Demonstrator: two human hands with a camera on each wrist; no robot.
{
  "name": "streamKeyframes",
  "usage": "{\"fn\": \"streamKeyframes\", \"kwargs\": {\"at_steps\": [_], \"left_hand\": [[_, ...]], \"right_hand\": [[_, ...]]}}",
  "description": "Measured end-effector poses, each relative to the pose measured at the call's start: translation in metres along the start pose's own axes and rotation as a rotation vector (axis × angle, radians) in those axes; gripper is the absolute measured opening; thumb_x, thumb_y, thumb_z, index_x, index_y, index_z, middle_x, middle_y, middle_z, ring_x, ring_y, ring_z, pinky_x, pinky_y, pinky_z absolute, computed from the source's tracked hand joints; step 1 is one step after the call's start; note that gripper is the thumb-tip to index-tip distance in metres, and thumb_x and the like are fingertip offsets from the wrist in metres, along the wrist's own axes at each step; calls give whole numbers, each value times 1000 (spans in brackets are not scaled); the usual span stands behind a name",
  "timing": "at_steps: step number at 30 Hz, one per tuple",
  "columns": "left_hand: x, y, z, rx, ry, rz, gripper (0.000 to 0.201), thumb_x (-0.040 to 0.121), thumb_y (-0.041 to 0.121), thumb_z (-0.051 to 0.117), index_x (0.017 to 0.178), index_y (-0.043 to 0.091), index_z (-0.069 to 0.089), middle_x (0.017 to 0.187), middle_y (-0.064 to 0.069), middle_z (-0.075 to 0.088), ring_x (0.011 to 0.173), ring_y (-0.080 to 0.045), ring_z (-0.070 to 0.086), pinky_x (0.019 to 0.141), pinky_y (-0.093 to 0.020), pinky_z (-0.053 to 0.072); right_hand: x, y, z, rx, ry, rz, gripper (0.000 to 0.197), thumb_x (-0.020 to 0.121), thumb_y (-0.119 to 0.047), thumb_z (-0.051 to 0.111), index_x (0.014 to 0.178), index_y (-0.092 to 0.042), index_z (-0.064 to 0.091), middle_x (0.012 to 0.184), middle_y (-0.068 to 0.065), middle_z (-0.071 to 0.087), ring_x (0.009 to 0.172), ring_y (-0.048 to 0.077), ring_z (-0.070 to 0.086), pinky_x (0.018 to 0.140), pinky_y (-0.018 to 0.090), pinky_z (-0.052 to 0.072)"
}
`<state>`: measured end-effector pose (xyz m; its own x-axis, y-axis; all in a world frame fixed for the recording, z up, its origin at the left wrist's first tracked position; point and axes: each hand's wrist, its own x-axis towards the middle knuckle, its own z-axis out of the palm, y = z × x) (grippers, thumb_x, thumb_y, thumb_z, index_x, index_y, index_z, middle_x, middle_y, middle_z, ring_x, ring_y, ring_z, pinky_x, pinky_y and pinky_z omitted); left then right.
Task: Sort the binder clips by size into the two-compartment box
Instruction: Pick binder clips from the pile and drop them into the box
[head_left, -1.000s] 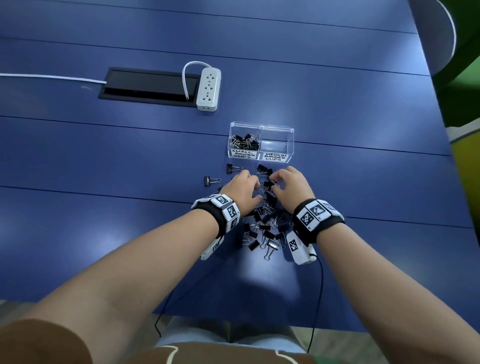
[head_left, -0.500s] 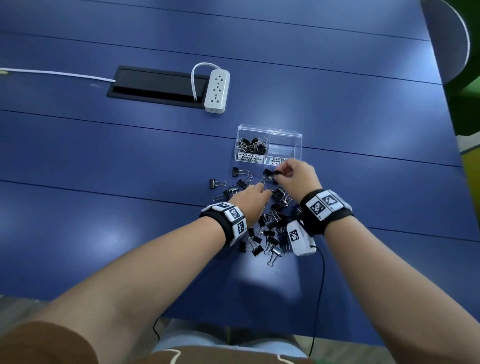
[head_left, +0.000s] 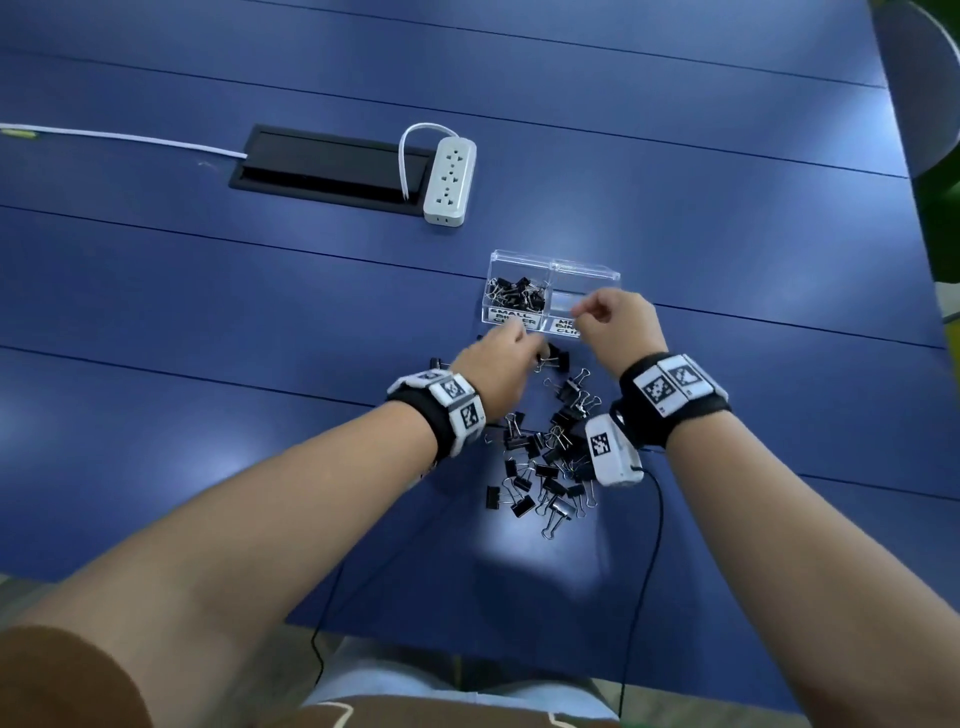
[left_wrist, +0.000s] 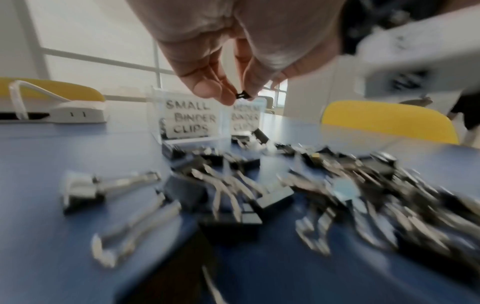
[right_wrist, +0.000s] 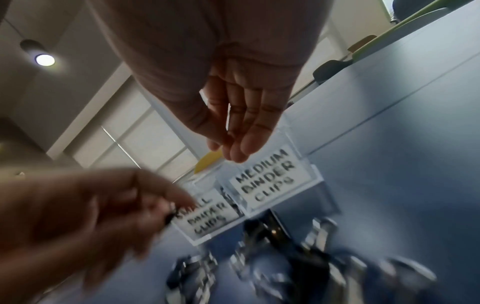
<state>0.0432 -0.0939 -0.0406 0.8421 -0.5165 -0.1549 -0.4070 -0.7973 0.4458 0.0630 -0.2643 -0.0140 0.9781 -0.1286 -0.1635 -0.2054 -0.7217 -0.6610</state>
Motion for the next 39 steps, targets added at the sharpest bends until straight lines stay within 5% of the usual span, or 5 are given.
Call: {"fn": "streamKeyframes", "kwargs": {"at_steps": [8, 12, 21, 27, 39], "left_hand": [[50, -22, -46, -59, 123, -128, 24, 93, 13, 50, 114, 18, 60, 111, -11, 52, 108, -27, 51, 90, -44, 50], [42, -12, -32, -53, 128, -88, 25, 89, 13, 54, 113, 16, 60, 110, -9, 50, 107, -26, 49, 85, -41, 51], [17, 30, 36, 10, -198, 19, 28, 90, 19, 55, 116, 8, 55, 117, -11, 51, 115, -28, 47, 95, -46, 47], [13, 32, 43, 51, -172, -34, 23, 88, 11, 58, 109, 4, 51, 116, -14, 47, 113, -32, 47, 88, -46, 50], [-9, 3, 9, -202, 11, -188, 17, 92, 23, 50, 104, 12, 55, 101, -6, 61, 93, -27, 58, 81, -38, 49]], "right_hand": [[-47, 47, 25, -168, -195, 50, 22, 84, -9, 53, 99, -18, 66, 95, 2, 54, 85, 20, 56, 86, 32, 50], [-49, 53, 30, -165, -173, 54, 32, 85, -7, 50, 110, -20, 65, 98, 2, 50, 86, 24, 57, 84, 36, 53], [-46, 60, 26, -167, -142, 69, 32, 83, -9, 55, 112, -19, 64, 104, 9, 53, 87, 21, 53, 83, 30, 47], [-45, 53, 31, -200, -176, 78, 26, 84, -7, 52, 106, -12, 65, 108, 12, 55, 99, 29, 57, 86, 32, 46], [6, -27, 12, 169, 3, -18, 21, 91, -17, 46, 100, -15, 65, 74, -5, 58, 59, 9, 49, 58, 21, 42]]}}
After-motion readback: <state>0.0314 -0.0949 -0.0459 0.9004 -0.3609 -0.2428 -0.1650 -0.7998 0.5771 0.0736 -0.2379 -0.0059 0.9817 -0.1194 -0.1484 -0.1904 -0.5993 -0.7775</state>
